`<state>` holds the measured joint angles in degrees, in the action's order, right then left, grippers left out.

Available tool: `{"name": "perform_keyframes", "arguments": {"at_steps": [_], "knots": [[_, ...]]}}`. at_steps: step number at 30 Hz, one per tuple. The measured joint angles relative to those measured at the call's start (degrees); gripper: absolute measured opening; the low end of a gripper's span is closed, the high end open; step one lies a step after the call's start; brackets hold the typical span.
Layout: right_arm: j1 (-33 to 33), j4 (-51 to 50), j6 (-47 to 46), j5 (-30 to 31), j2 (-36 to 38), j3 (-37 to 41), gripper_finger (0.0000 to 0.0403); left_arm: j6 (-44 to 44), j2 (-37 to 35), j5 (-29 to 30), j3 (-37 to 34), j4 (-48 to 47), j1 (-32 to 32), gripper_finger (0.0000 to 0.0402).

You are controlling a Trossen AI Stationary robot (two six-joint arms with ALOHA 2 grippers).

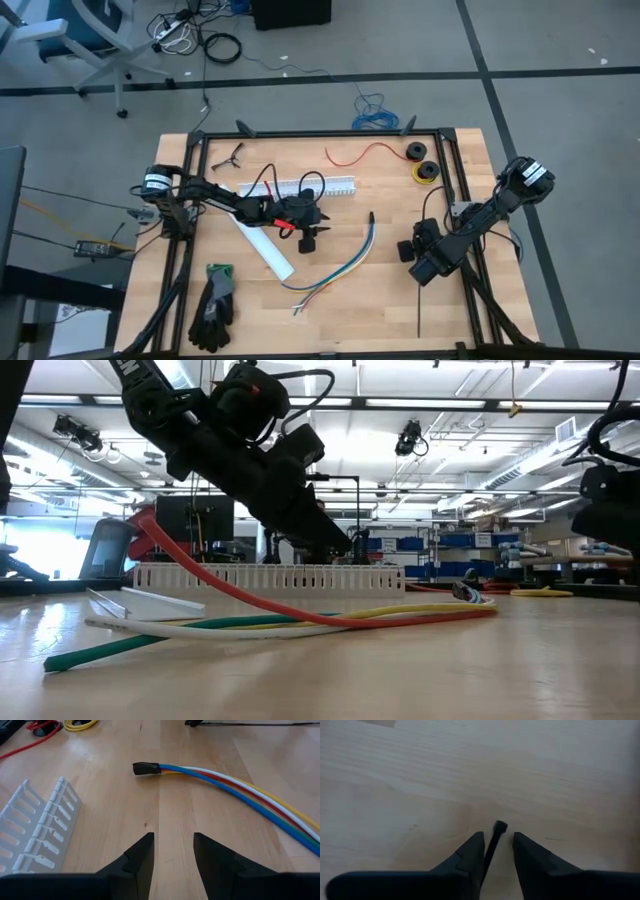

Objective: Ziptie cables
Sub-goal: Prepare the black zip tie

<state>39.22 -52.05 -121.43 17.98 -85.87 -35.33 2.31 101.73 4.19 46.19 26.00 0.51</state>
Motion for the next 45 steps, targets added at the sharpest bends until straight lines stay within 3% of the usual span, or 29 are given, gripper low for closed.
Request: {"name": "perform_keyframes", "arguments": {"at_steps": [6,15,27,37,45], "knots": [[0.00,0.46,1.70,1.70,-0.12,0.19,0.0008,-1.27,0.00,0.00,-0.02,-0.03,0.00,0.0147],[1.31,-1.28,1.48,5.44,-0.44,-1.16,0.0001,-1.49,0.00,0.00,-0.02,-0.11,0.00,0.0147],[1.95,-1.56,2.39,19.04,-0.38,-5.14,0.0000,-1.62,-0.07,-2.52,-0.93,0.80,-0.37,0.0147],[1.38,-6.39,4.75,12.81,-0.33,-5.93,0.0003,-5.64,-0.07,-5.05,-4.46,6.91,-1.81,0.0147],[-1.92,-6.29,8.24,10.63,-0.30,-5.62,0.0058,-5.64,-0.07,-6.63,-4.46,7.23,-1.81,0.0147]]}}
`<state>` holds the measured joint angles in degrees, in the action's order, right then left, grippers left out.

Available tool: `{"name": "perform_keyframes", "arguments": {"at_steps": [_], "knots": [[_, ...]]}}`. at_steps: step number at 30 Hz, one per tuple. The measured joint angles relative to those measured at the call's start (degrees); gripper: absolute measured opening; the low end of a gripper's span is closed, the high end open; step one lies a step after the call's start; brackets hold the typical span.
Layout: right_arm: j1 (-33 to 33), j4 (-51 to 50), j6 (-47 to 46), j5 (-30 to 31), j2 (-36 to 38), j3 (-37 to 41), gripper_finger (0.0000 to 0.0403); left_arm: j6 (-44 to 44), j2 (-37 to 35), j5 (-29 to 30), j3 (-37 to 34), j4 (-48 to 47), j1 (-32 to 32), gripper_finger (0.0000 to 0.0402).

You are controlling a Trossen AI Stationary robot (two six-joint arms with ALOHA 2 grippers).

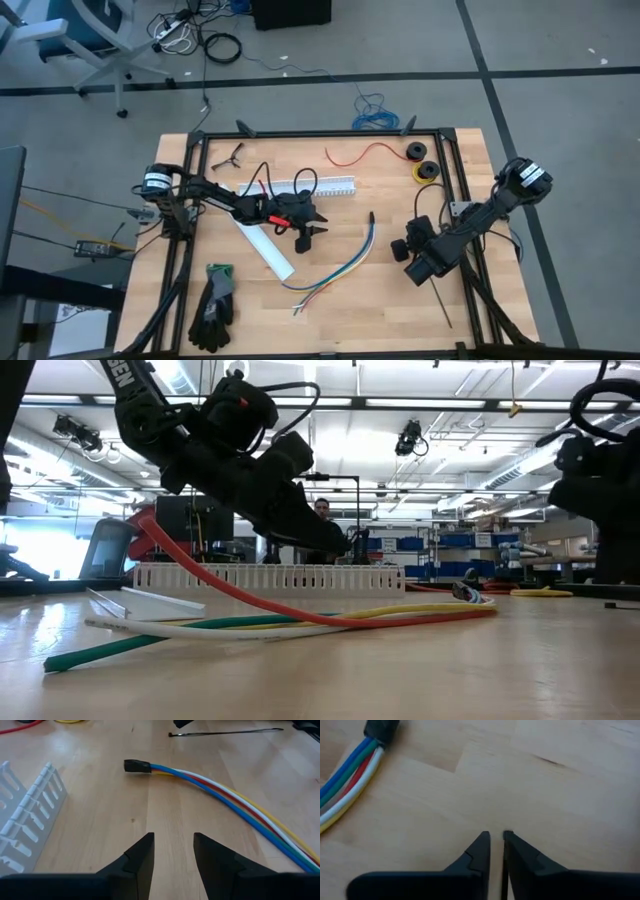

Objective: Ziptie cables
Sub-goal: Prepare the black zip tie

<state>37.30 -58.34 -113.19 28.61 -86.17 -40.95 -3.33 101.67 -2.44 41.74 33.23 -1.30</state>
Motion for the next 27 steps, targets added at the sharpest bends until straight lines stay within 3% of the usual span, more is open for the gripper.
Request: {"name": "perform_keyframes", "arguments": {"at_steps": [6,11,14,19,24,27], "knots": [[-2.14,2.09,0.41,-3.93,0.02,2.85,0.0096,0.00,0.00,-0.02,0.02,-0.04,0.00,0.0147],[-2.24,8.38,1.40,-4.06,0.23,5.71,0.0102,0.00,0.00,-0.68,0.02,-0.21,0.00,0.0147],[-2.18,10.33,1.48,-3.25,0.28,6.63,0.0081,0.00,0.00,-0.85,0.02,-0.20,0.02,0.0147],[-2.18,10.57,4.02,-0.61,0.20,6.77,0.0013,0.00,0.00,-0.84,0.02,-0.17,0.00,0.0147],[-1.74,10.67,3.34,0.86,0.06,6.61,0.0005,0.00,0.00,-0.85,0.04,-0.13,0.01,0.0147],[-1.22,11.02,2.41,5.06,-0.09,6.16,0.0001,0.06,0.00,-0.85,0.04,0.16,-0.08,0.0147]]}}
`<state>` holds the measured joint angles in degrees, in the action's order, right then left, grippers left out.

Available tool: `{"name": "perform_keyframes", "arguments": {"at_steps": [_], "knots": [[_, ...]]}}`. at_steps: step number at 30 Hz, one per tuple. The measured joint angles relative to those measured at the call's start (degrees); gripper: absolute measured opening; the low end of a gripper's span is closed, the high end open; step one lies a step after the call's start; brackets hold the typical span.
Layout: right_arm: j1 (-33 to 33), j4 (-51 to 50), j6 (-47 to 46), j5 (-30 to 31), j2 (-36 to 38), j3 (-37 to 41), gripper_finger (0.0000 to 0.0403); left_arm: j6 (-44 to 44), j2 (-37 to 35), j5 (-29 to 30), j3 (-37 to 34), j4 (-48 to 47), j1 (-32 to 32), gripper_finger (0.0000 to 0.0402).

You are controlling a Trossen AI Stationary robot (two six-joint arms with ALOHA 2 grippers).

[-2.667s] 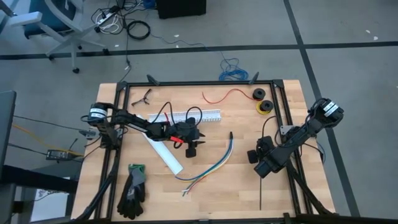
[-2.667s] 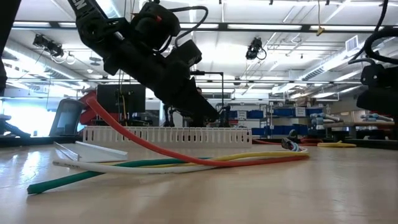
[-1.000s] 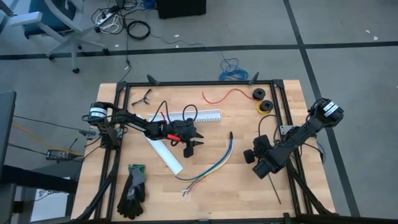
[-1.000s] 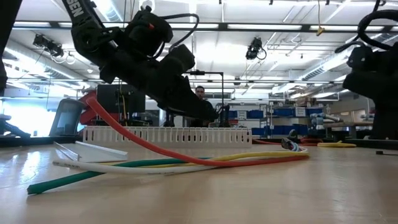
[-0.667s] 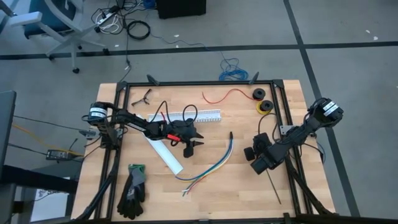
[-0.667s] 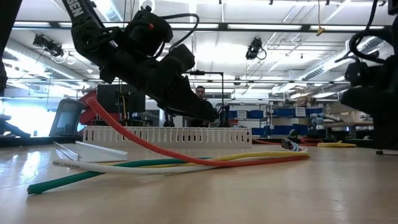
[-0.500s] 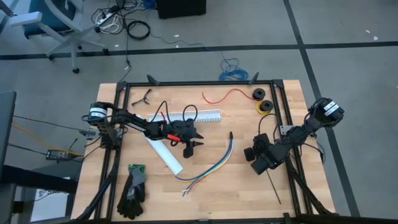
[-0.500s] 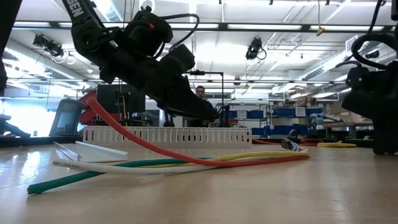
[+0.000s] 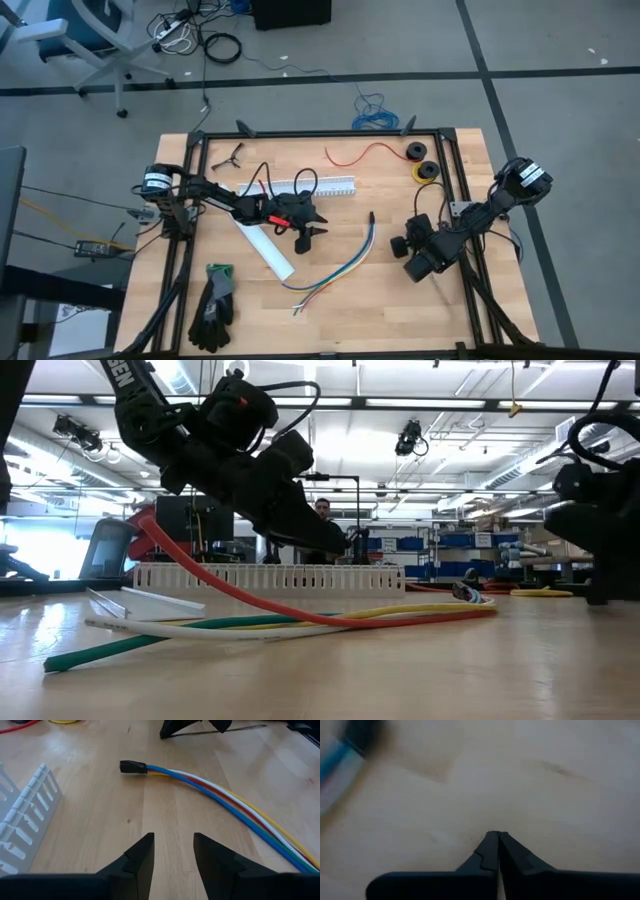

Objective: Ziptie cables
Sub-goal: Prepare the black zip tie

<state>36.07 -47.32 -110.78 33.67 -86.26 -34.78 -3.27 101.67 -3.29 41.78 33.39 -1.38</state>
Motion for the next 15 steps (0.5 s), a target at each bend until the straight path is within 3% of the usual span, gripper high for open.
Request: {"name": "perform_keyframes", "arguments": {"at_steps": [4,9,15], "knots": [[0.70,1.24,-0.61,4.60,0.02,-0.76,0.0001,-0.03,-0.57,0.02,-0.79,0.93,-0.58,0.0147],[0.96,2.73,0.51,8.80,0.04,-2.00,0.0001,-2.21,-5.70,0.09,-7.97,7.96,-2.50,0.0147],[0.96,2.55,1.04,7.31,0.15,-2.56,0.0001,-6.64,-12.68,1.09,-17.59,14.11,-4.50,0.0147]]}}
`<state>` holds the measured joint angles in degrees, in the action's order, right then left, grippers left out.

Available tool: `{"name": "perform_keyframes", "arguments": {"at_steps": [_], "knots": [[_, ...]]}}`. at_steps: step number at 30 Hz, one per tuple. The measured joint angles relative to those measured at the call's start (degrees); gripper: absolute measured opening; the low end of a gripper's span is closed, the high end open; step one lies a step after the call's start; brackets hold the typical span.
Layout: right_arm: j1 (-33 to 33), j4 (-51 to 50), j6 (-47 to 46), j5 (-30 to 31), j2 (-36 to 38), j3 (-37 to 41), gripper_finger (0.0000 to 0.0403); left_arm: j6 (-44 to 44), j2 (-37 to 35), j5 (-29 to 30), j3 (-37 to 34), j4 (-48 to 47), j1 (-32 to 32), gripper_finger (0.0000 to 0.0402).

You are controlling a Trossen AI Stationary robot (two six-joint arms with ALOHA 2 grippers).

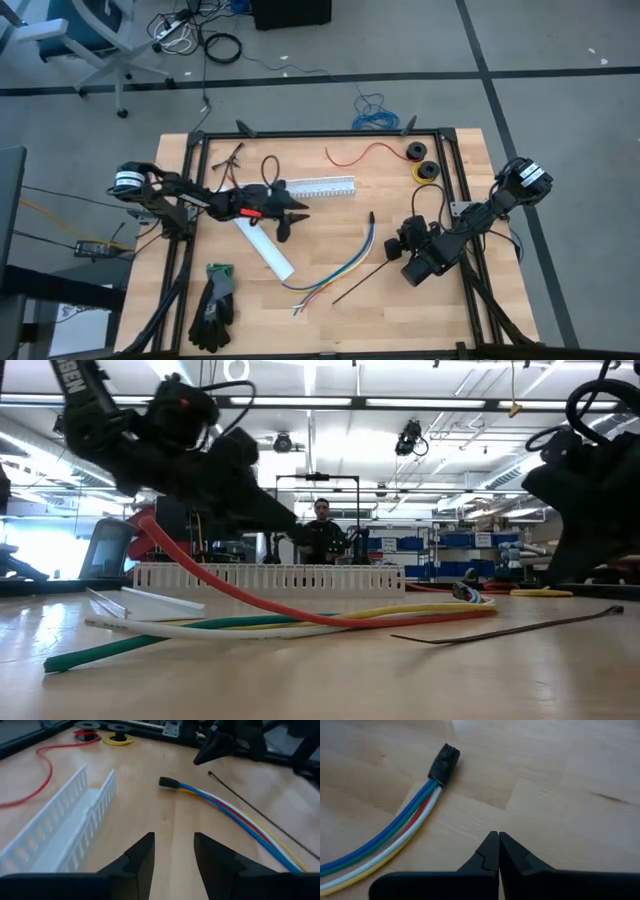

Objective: Ziptie cables
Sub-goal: Prepare the black zip tie

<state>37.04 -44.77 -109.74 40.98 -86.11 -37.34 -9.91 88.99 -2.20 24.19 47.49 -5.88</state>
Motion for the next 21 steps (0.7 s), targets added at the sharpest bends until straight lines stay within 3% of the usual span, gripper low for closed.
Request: {"name": "perform_keyframes", "arguments": {"at_steps": [7,16,21], "knots": [[1.28,-0.21,-2.81,-7.89,0.78,-0.02,0.0001,-2.90,0.57,-4.54,-1.55,1.82,0.72,0.0147],[7.25,-5.89,-9.41,-5.21,6.12,-0.07,0.0000,-4.07,4.27,-5.59,4.97,1.70,3.25,0.0147],[10.83,-10.46,-12.19,-4.14,8.73,-0.07,0.0000,-3.74,5.22,-5.71,9.75,-4.76,3.87,0.0154]]}}
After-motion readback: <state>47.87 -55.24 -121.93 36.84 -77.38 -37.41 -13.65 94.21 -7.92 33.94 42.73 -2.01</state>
